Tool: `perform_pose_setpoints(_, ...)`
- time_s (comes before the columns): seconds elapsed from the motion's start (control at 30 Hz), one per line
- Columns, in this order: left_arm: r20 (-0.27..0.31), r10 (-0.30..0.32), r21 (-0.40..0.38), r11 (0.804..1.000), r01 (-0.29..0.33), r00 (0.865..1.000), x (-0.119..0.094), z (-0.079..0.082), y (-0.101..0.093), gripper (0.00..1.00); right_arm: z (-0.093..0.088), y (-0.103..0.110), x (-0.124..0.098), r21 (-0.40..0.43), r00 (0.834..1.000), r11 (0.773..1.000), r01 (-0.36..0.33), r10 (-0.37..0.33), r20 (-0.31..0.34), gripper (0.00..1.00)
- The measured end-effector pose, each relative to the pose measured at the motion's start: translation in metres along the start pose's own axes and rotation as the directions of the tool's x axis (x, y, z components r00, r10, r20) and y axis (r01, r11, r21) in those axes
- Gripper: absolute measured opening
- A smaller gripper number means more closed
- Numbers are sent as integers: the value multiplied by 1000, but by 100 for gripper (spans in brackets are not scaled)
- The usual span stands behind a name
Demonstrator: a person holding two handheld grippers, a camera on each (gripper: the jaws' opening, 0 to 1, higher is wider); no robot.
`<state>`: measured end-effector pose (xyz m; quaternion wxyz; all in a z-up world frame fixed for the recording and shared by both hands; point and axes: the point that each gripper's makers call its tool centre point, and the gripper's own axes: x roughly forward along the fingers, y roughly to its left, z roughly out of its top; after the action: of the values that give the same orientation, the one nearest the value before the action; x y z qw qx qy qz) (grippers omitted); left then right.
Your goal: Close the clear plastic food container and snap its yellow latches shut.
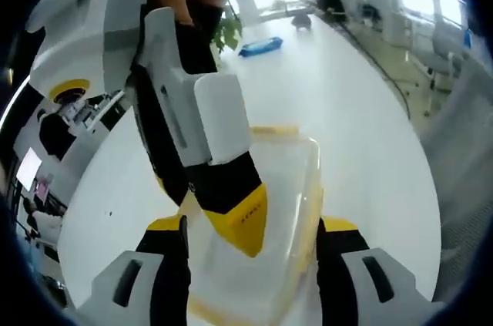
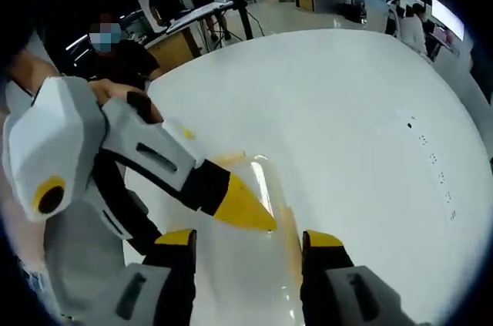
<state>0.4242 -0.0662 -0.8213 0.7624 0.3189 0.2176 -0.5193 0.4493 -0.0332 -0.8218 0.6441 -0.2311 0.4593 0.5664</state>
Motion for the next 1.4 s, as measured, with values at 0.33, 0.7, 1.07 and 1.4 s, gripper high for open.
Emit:
perform_pose_setpoints(0.33, -59, -11, -33, 999, 9, 998, -6, -4, 3, 66, -2, -2, -3, 53, 998, 997, 55, -56, 18, 55)
perform_pose_setpoints(0.7, 16, -17, -275, 961, 21, 1000, -35, -1, 19, 63, 1, -10, -17, 195, 978, 973, 122, -151, 143, 59)
perform_pose_setpoints(1.07, 6, 48, -370, 928, -42, 999, -51, -17, 38, 64, 4, -7, -33, 251, 954, 954, 166, -220, 204, 60)
perform_pose_setpoints(1.4, -35, 87, -413, 906, -94, 996, -60, -34, 47, 63, -9, -3, -48, 277, 927, 933, 232, -298, 228, 59)
